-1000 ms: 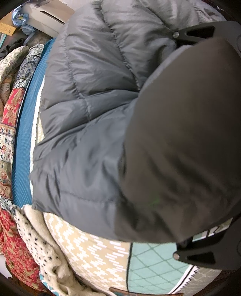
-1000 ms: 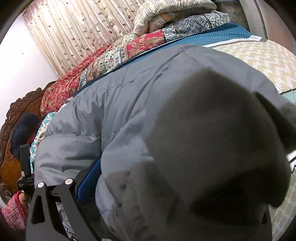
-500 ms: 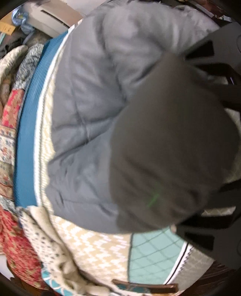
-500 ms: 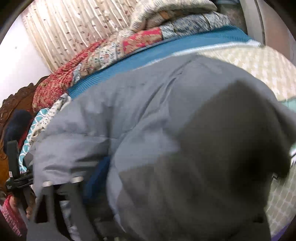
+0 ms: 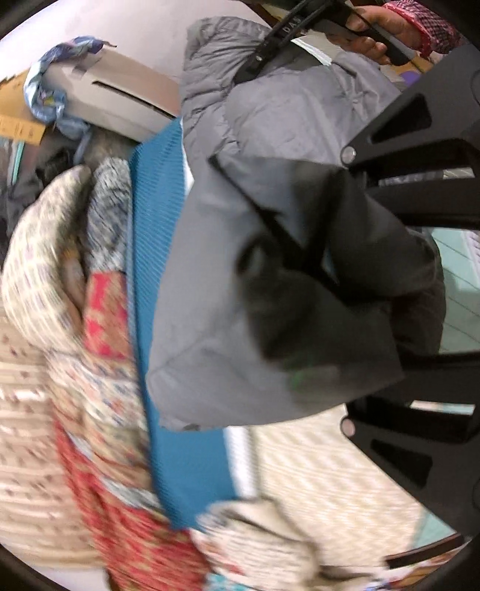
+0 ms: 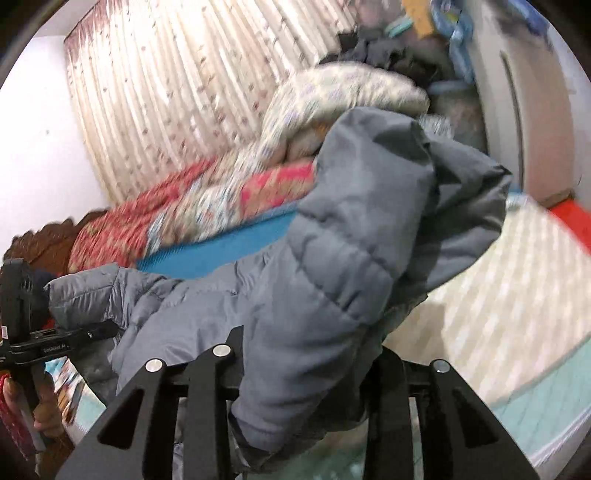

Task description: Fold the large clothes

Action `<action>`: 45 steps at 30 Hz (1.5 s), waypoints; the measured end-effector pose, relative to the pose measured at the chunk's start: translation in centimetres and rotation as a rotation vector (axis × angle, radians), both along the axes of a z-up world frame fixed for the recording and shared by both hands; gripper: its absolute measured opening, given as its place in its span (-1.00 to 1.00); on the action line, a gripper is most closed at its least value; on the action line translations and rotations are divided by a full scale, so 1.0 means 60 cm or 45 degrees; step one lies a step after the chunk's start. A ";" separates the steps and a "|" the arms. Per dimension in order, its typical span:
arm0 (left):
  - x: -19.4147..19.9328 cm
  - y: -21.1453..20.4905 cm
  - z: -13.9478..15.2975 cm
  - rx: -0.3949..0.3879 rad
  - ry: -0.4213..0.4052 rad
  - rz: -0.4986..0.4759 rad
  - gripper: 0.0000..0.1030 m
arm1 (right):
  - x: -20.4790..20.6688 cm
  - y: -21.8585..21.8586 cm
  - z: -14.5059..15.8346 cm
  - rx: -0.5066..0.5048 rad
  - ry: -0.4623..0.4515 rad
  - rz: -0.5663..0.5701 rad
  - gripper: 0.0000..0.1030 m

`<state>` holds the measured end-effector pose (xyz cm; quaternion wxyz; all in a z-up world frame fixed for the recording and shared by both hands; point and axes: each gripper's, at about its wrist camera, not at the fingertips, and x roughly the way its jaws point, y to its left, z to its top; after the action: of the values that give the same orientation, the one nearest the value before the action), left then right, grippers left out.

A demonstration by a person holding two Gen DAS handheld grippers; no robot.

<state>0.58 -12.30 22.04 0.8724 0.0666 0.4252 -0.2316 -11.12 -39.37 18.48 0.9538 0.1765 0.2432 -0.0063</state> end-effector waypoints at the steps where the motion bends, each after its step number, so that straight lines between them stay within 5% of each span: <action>1: 0.014 -0.028 0.007 0.001 -0.016 -0.012 -0.54 | 0.013 -0.020 0.008 -0.017 -0.023 -0.024 0.75; 6: 0.105 -0.207 0.038 -0.023 -0.099 -0.101 -0.54 | 0.045 -0.150 0.051 -0.070 -0.148 -0.252 0.75; 11: 0.161 -0.399 0.030 -0.054 -0.163 -0.219 -0.54 | 0.046 -0.271 0.037 -0.107 -0.172 -0.519 0.75; 16: 0.203 -0.561 -0.059 -0.068 -0.123 -0.252 -0.46 | 0.025 -0.370 -0.044 -0.065 -0.065 -0.777 0.75; 19: 0.224 -0.620 -0.163 0.142 -0.073 -0.157 -0.41 | 0.035 -0.421 -0.124 0.024 0.115 -0.842 0.68; 20: 0.229 -0.631 -0.195 0.235 -0.085 -0.127 -0.31 | 0.042 -0.435 -0.148 0.069 0.179 -0.840 0.50; 23: 0.235 -0.629 -0.227 0.299 -0.115 -0.113 -0.12 | 0.045 -0.450 -0.197 0.196 0.215 -0.845 0.09; 26: 0.237 -0.619 -0.216 0.294 -0.108 -0.129 -0.11 | 0.054 -0.457 -0.206 0.224 0.236 -0.856 -0.10; 35: 0.204 -0.542 -0.147 0.236 -0.087 -0.053 -0.11 | 0.002 -0.428 -0.190 0.294 0.246 -0.947 -0.15; 45: 0.102 -0.501 -0.118 0.229 -0.089 -0.135 -0.10 | -0.092 -0.338 -0.163 0.287 0.180 -0.955 -0.15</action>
<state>6.73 -42.35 14.96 0.8637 0.1750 0.4095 -0.2359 -16.67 -59.63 8.71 0.8408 0.3558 0.2260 -0.3396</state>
